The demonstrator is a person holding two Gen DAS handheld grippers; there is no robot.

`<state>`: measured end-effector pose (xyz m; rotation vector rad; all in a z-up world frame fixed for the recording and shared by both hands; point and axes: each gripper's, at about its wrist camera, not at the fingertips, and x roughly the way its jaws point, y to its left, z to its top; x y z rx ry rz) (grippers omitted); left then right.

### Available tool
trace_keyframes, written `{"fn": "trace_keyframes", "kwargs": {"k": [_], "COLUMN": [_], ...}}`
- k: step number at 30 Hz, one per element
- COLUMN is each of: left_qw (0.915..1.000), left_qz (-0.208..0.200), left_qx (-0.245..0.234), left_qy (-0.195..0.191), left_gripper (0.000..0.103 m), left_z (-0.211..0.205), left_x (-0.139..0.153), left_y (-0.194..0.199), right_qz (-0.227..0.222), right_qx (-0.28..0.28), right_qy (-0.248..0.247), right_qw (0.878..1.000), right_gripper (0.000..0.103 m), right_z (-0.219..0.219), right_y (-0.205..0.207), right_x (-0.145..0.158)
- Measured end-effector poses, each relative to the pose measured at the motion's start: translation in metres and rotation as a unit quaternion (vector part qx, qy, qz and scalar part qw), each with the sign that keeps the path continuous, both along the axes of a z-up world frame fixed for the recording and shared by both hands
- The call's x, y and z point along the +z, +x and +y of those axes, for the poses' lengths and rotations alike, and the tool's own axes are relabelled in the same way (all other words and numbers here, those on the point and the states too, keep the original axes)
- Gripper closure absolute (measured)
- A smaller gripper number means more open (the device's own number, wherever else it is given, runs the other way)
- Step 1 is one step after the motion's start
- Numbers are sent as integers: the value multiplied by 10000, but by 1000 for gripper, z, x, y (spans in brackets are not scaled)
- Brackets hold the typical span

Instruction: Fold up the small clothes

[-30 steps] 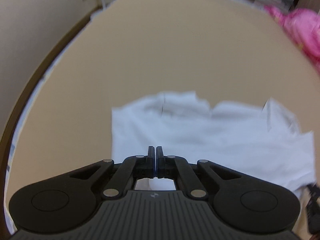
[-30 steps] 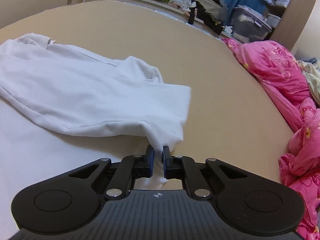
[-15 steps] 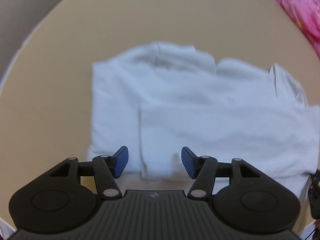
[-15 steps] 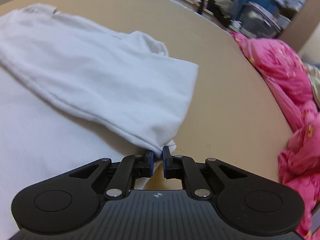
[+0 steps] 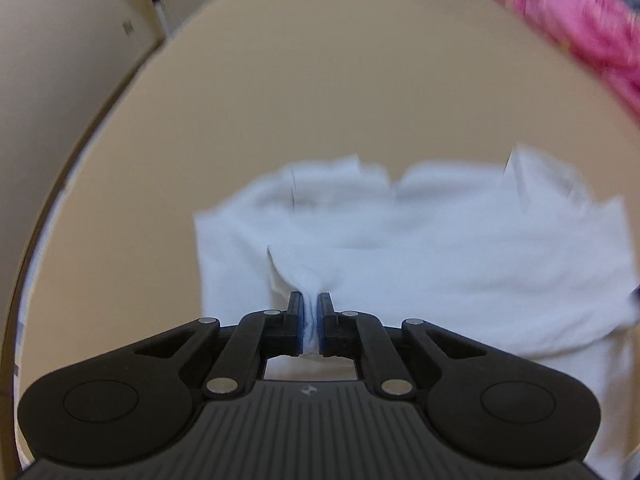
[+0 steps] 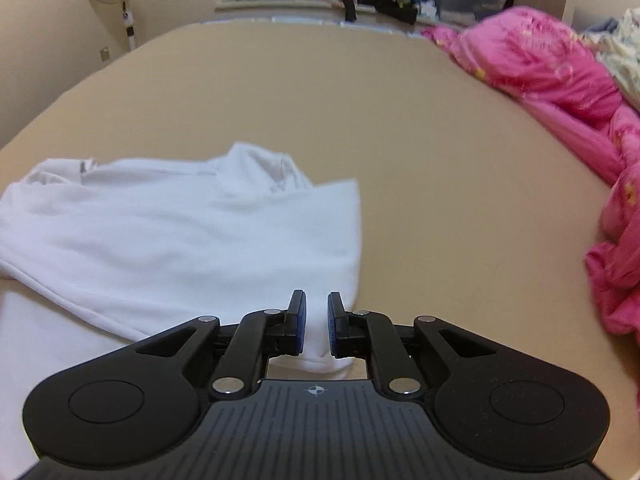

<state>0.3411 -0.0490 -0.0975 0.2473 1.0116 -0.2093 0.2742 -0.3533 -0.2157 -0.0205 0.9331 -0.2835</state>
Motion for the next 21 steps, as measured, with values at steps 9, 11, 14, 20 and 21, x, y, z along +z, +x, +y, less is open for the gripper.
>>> {"fn": "trace_keyframes", "kwargs": {"k": [9,11,14,20,21], "left_qw": [9921,9948,9973,9898,9863], "left_qz": [473,164,-393,-116,-25], "left_qx": [149,187,164,-60,-36], "left_qy": [1155,987,603,1419,1650], "left_gripper": [80,39,12,12,11], "left_z": [22,23,21,1,2], "left_x": [-76,-64,-44,-80,-91], "left_y": [19,10,0,11,11], "right_qz": [67,-217,-628,11,333], "right_qx": [63,31,27,-353,-326], "right_qy": [20,-46,-50,343,26], "right_qw": [10000,9997,9980,9988,9989], "right_gripper": [81,76,74,81,74], "right_z": [13,11,1,-33,-35], "right_y": [-6,-5,16,86,90], "right_x": [-24,-13,-1,-33,-47]}}
